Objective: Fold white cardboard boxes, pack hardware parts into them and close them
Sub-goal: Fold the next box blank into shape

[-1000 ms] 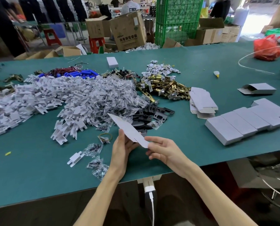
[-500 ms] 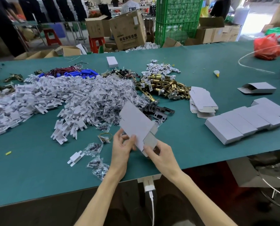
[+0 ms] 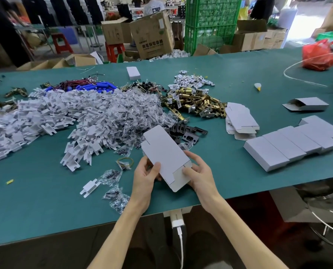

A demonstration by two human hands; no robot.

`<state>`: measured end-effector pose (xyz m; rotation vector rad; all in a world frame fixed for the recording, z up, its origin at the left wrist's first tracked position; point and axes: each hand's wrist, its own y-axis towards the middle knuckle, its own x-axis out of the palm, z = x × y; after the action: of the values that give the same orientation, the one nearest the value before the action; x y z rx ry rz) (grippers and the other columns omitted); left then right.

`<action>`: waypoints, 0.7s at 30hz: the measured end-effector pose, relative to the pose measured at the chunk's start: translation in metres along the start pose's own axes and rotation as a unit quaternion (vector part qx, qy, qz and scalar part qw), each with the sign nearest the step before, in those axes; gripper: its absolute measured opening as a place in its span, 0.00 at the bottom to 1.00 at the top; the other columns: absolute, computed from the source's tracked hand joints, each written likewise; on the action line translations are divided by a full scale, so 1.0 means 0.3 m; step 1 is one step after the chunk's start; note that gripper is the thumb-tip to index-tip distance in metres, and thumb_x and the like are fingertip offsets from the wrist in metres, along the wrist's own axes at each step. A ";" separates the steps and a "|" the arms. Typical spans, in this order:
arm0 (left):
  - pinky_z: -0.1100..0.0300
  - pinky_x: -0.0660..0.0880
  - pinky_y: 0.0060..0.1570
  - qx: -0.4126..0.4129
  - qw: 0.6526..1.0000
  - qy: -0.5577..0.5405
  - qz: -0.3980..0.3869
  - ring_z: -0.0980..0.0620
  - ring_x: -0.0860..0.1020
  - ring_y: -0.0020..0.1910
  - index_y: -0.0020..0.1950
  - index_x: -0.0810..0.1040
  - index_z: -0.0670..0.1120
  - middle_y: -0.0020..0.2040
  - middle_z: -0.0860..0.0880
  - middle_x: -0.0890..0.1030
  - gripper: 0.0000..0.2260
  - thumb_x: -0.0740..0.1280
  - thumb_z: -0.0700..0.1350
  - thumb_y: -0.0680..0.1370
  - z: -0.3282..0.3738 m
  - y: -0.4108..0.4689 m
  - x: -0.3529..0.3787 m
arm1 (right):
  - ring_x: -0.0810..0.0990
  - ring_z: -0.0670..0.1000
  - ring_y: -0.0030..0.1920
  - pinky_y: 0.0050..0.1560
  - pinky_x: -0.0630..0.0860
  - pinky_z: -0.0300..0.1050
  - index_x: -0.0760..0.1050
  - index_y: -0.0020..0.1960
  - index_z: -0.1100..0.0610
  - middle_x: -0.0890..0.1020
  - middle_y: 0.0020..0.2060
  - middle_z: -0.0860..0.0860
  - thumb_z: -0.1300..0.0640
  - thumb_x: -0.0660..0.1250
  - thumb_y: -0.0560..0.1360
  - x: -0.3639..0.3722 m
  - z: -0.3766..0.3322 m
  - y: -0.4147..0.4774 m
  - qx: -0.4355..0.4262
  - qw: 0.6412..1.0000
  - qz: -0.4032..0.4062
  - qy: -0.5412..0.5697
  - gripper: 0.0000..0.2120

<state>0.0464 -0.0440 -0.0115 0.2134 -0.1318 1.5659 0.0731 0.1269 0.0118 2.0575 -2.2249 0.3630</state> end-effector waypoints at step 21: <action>0.49 0.74 0.48 0.021 0.998 0.010 -0.064 0.45 0.74 0.45 0.60 0.85 0.50 0.49 0.47 0.83 0.22 0.73 0.65 0.75 0.027 -0.012 0.002 | 0.85 0.60 0.54 0.58 0.81 0.63 0.76 0.62 0.49 0.86 0.53 0.55 0.54 0.77 0.73 0.000 0.023 -0.009 -0.058 0.997 0.039 0.023 0.20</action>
<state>0.0506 -0.0452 -0.0036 0.2344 -0.0678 1.4442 0.0764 0.1252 0.0053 1.8906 -2.2467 0.2763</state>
